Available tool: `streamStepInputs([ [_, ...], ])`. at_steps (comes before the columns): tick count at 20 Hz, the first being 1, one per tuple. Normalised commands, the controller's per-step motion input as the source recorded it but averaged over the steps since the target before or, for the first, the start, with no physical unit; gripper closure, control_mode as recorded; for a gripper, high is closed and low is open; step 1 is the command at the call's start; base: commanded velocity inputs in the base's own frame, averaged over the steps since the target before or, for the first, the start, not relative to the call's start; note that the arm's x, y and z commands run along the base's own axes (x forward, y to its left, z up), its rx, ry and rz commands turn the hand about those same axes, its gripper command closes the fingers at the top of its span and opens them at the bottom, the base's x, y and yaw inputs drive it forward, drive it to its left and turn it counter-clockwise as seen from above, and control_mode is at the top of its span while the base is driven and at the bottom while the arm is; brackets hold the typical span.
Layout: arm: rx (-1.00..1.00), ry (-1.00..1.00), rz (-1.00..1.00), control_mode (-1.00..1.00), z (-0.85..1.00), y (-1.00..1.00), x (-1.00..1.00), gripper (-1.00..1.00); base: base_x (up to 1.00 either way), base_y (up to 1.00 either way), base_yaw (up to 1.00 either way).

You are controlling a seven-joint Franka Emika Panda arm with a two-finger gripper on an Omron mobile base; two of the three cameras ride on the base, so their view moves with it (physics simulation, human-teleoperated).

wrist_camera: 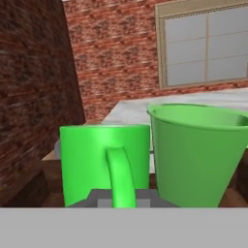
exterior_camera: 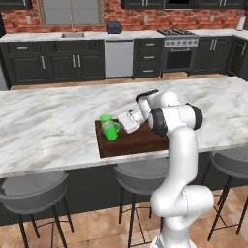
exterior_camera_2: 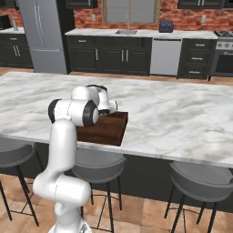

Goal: There is a tray on the dining counter. Grab the cup, mug, and pitcher and place them on the tray. The pitcher may be placed next to the tray if it cannot fit the tray.

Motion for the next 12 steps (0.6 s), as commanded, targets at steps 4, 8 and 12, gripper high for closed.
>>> streamStepInputs([
  [4,0.0,0.0,0.02,-1.0,-0.25,0.0,-0.12,1.0,0.0,0.0,0.0],
  [8,0.0,0.0,0.0,-1.0,-0.25,0.0,-0.24,1.0,0.0,0.0,0.0],
  [12,0.0,0.0,0.0,-1.0,-0.02,0.0,-0.13,1.0,0.0,0.0,0.0],
])
